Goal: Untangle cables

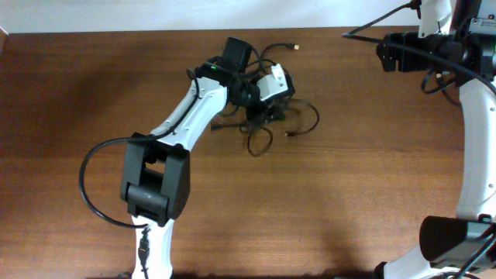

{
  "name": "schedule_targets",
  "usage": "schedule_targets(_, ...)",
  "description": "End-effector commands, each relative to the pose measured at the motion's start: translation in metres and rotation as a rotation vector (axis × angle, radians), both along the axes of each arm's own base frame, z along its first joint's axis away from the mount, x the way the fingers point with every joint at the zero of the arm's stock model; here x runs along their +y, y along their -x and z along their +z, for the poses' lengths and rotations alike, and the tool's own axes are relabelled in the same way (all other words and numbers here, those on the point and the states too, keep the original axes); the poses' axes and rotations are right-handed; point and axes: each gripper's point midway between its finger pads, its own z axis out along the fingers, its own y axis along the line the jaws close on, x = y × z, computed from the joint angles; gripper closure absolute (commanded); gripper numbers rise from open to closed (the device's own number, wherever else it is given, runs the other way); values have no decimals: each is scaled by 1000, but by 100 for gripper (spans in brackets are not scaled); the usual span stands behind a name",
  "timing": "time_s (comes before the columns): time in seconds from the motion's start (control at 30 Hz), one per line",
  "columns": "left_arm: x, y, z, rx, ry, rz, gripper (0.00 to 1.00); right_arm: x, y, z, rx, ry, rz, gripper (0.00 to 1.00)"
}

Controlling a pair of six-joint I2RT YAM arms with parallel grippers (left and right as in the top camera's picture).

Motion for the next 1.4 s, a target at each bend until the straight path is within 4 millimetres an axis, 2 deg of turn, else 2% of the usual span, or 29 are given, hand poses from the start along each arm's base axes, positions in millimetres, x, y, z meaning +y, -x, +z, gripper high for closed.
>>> schedule_targets(0.0, 3, -9, 25, 19, 40, 48, 1, -2, 4, 16, -35, -3, -10, 11)
schedule_targets(0.1, 21, -20, 47, 47, -36, 174, 1, -2, 4, 15, -34, -3, -10, 11)
schedule_targets(0.17, 38, -26, 79, 7, -82, 224, 2, -2, 4, 15, -34, -3, -10, 11)
schedule_targets(0.23, 53, -30, 120, -59, -107, 271, 1, -1, 4, 15, -34, -4, -9, 11)
schedule_targets(0.3, 62, -26, 153, -81, -95, 299, 1, -1, 4, 15, -31, -16, -19, 11)
schedule_targets(0.4, 77, -14, 183, -38, -81, 367, 1, -2, 4, 15, -4, -113, -137, 12)
schedule_targets(0.43, 83, -8, 187, -10, -86, 388, 1, -2, 5, 13, 21, -176, -209, 12)
schedule_targets(0.53, 98, 3, 182, 62, -117, 417, 1, 2, 12, 3, 103, -293, -341, 12)
schedule_targets(0.7, 116, 0, 184, 72, -118, 455, 2, 18, 18, -18, 224, -472, -554, 11)
schedule_targets(0.77, 116, -3, 190, 63, -84, 451, 1, 29, 19, -27, 277, -566, -673, 11)
schedule_targets(0.87, 108, 4, 195, 91, -37, 418, 1, 44, 18, -43, 303, -589, -763, 10)
schedule_targets(0.93, 107, -3, 199, 54, -26, 420, 1, 64, 12, -56, 312, -586, -747, 9)
schedule_targets(1.0, 110, -10, 199, 22, -37, 436, 1, 83, 7, -67, 320, -591, -720, 1)
schedule_targets(1.1, 121, -24, 197, -11, -81, 528, 2, 110, -2, -89, 341, -607, -711, 0)
schedule_targets(1.2, 149, -44, 193, -10, -158, 764, 2, 125, -1, -117, 416, -634, -813, 0)
schedule_targets(1.27, 170, -51, 190, -15, -214, 908, 1, 129, 0, -131, 463, -654, -886, 25)
schedule_targets(1.3, 179, -53, 190, -19, -232, 974, 1, 129, 1, -138, 488, -667, -930, 43)
schedule_targets(1.33, 184, -54, 192, -22, -238, 1014, 1, 130, 4, -143, 523, -700, -1002, 50)
schedule_targets(1.37, 186, -54, 195, -29, -233, 1024, 1, 131, 5, -146, 542, -722, -1050, 48)
